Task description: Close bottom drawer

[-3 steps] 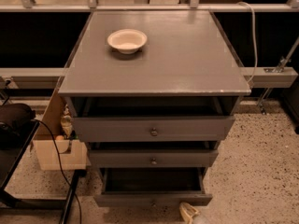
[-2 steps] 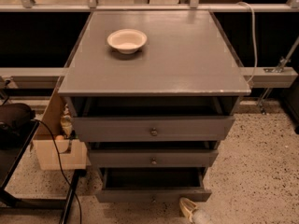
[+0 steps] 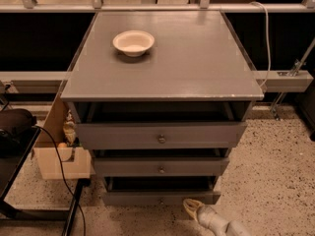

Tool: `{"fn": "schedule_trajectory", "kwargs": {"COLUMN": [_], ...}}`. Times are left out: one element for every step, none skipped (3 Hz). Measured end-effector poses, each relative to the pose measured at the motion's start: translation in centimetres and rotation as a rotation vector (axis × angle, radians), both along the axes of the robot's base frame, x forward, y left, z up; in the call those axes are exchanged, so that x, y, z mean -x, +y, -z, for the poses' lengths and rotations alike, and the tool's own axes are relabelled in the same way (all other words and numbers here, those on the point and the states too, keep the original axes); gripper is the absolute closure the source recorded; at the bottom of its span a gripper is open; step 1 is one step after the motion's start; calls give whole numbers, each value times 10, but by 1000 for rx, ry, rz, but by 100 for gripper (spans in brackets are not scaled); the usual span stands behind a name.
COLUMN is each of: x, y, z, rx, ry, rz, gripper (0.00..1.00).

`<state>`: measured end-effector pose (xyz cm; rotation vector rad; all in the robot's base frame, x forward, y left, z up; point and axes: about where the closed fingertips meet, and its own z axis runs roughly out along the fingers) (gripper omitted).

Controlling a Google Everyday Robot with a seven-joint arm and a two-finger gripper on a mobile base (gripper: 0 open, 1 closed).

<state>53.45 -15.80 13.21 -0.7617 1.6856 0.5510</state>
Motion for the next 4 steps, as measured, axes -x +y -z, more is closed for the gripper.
{"fn": "schedule_trajectory", "kwargs": {"x": [-6, -4, -4, -7], "y": [15, 18, 18, 16], "z": [12, 18, 18, 16], "rx": [222, 330, 330, 361], "ry": [-123, -210, -210, -235], "rz": [-106, -163, -163, -153], "gripper": [100, 100, 100, 100]}}
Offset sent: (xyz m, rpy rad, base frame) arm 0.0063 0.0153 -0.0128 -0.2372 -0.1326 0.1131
